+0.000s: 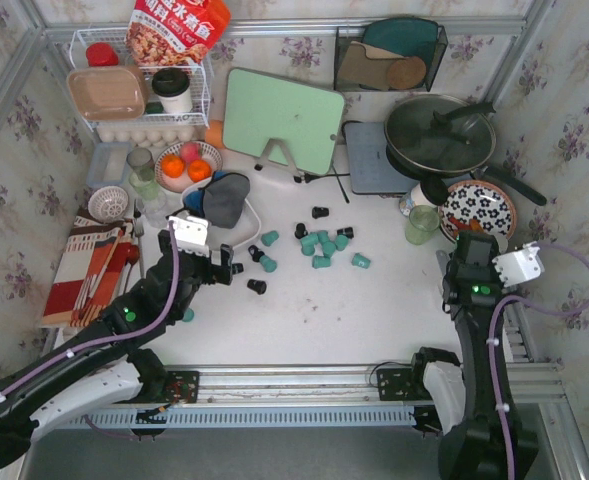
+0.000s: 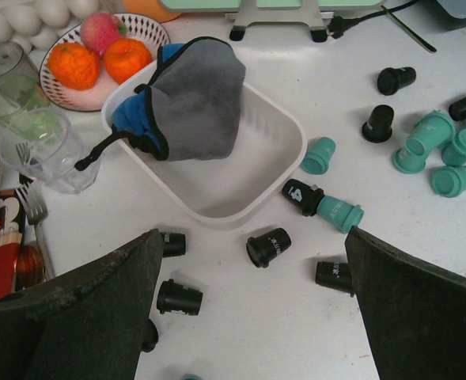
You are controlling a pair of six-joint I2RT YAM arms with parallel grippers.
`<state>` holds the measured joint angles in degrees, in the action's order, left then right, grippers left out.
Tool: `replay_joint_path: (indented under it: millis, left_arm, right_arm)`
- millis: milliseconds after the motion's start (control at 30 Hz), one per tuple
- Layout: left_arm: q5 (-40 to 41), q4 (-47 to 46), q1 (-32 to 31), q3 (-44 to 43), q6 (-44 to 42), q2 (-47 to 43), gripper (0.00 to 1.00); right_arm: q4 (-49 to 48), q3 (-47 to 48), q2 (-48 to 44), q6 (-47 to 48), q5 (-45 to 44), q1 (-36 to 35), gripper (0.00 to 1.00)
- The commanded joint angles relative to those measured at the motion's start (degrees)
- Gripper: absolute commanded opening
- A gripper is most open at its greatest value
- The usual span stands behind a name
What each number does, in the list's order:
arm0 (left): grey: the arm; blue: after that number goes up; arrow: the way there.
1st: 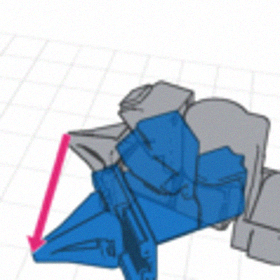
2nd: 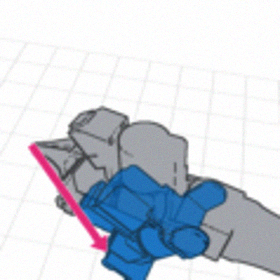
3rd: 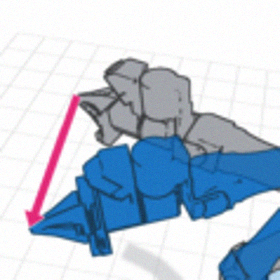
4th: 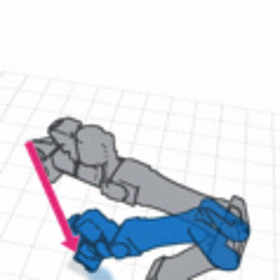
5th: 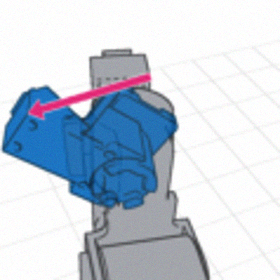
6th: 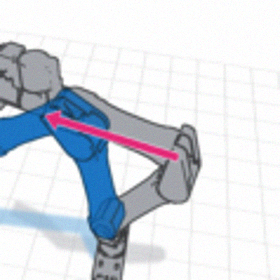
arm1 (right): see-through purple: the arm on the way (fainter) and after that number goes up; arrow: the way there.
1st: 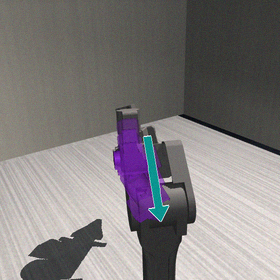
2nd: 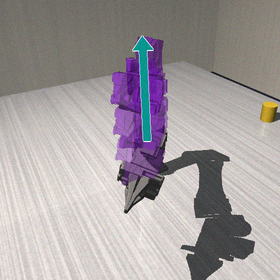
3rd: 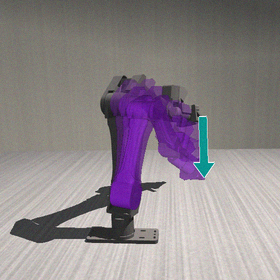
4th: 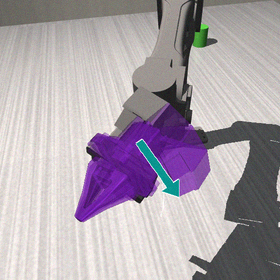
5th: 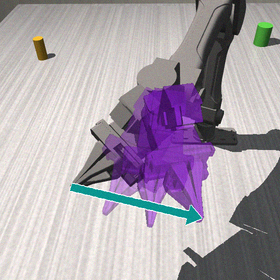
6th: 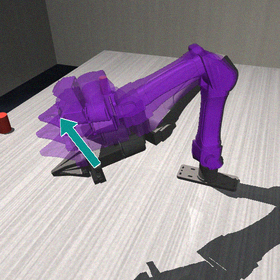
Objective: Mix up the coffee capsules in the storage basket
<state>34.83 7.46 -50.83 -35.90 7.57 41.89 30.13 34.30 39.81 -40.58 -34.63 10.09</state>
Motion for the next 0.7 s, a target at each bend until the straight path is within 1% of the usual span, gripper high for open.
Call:
replay_joint_path:
  millis: [0, 67, 133, 200, 267, 300, 367, 500, 567, 667]
  left_arm:
    - [3.7, -4.6, 1.0, 1.5, 1.4, 0.8, 1.00]
    - [4.0, -4.9, 2.2, 1.5, 2.0, 2.5, 1.00]
    - [3.5, -4.8, 3.8, 1.1, 3.0, 5.0, 1.00]
    - [1.4, -4.5, 6.0, 0.0, 3.7, 8.0, 1.00]
    - [-2.0, -3.2, 8.5, -2.0, 4.5, 12.1, 1.00]
    - [-3.5, -2.7, 9.8, -3.2, 4.7, 13.7, 1.00]
    - [-7.0, -1.4, 12.0, -5.8, 4.8, 17.7, 1.00]
    - [-11.1, 1.3, 15.5, -11.9, 5.0, 26.3, 0.97]
    - [-12.9, 2.7, 17.7, -15.4, 5.3, 31.3, 0.93]
    - [-15.9, 6.4, 22.4, -22.3, 5.8, 37.5, 0.91]
  right_arm:
    - [-13.3, -2.5, -5.8, 13.8, 14.6, -0.4, 1.00]
    - [-15.9, -3.1, -5.1, 14.3, 17.6, -1.1, 1.00]
    - [-18.7, -3.4, -3.1, 15.3, 19.2, -3.5, 1.00]
    - [-22.2, -4.3, -1.2, 17.5, 17.6, -8.0, 1.00]
    - [-29.0, -6.1, 0.1, 21.4, 14.5, -14.9, 1.00]
    - [-33.3, -7.5, 0.7, 24.1, 13.1, -18.3, 1.00]
    - [-42.8, -10.8, 1.9, 30.9, 13.3, -23.9, 1.00]
    - [-58.4, -15.6, 7.4, 36.0, 15.4, -30.3, 1.00]
    - [-63.2, -16.8, 11.5, 37.7, 14.8, -33.2, 1.00]
    - [-65.1, -17.2, 16.4, 38.3, 13.2, -36.2, 1.00]
